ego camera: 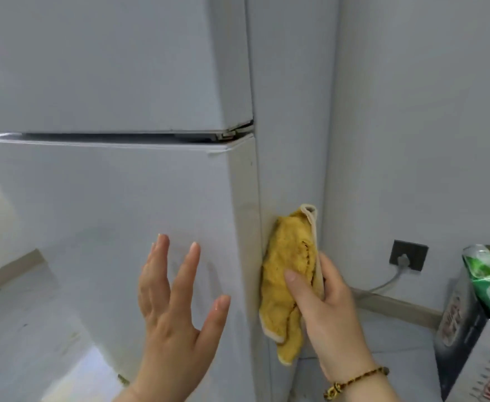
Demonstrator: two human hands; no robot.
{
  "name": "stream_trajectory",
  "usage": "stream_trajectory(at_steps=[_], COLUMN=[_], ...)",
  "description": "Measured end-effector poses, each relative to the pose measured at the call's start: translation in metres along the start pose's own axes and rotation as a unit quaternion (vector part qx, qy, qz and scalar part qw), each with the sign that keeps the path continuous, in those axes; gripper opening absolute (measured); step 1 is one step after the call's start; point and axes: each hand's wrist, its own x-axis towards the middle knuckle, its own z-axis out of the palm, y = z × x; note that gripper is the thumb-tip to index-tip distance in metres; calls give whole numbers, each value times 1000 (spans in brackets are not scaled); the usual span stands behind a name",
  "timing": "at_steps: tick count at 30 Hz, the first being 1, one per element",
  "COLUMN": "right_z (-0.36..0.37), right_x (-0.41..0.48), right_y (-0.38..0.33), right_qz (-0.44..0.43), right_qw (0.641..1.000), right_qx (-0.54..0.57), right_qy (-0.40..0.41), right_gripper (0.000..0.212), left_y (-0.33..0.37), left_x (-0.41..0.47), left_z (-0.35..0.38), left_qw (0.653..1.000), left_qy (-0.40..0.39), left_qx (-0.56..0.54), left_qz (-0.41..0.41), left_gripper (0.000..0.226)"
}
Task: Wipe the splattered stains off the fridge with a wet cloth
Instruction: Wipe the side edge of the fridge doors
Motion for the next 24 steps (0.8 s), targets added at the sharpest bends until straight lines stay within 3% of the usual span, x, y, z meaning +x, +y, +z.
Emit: stream_trajectory(at_steps=[3, 6, 8, 11, 16, 21, 24], right_z=[-4, -2, 7, 29, 59, 41, 42], right_x=[-6, -9, -5, 16, 29, 14, 14], right_y=[22, 12, -12, -60, -72, -18, -28], right_qz=[-112, -141, -168, -269, -402, -378, -360], right_qw=[992, 988, 981, 962, 906, 905, 911], right_qx=[-60, -10, 20, -17, -117, -187, -193], right_qy=[-1, 70, 93, 41, -59, -61, -57], right_gripper=[21, 8, 17, 10, 43, 41, 41], left_y=[-8, -12, -14, -14, -14, -11, -10], left_x=[-10, -13, -15, -12, -9, -9, -10], left_z=[16, 19, 16, 11, 8, 7, 6], left_qw=[999, 998, 998, 999, 999, 999, 999], left_qy=[47, 44, 33, 24, 36, 2, 0], left_qx=[9, 36, 54, 45, 33, 38, 32], left_qz=[15, 4, 3, 15, 24, 4, 6], left_gripper=[58, 59, 59, 55, 47, 47, 47])
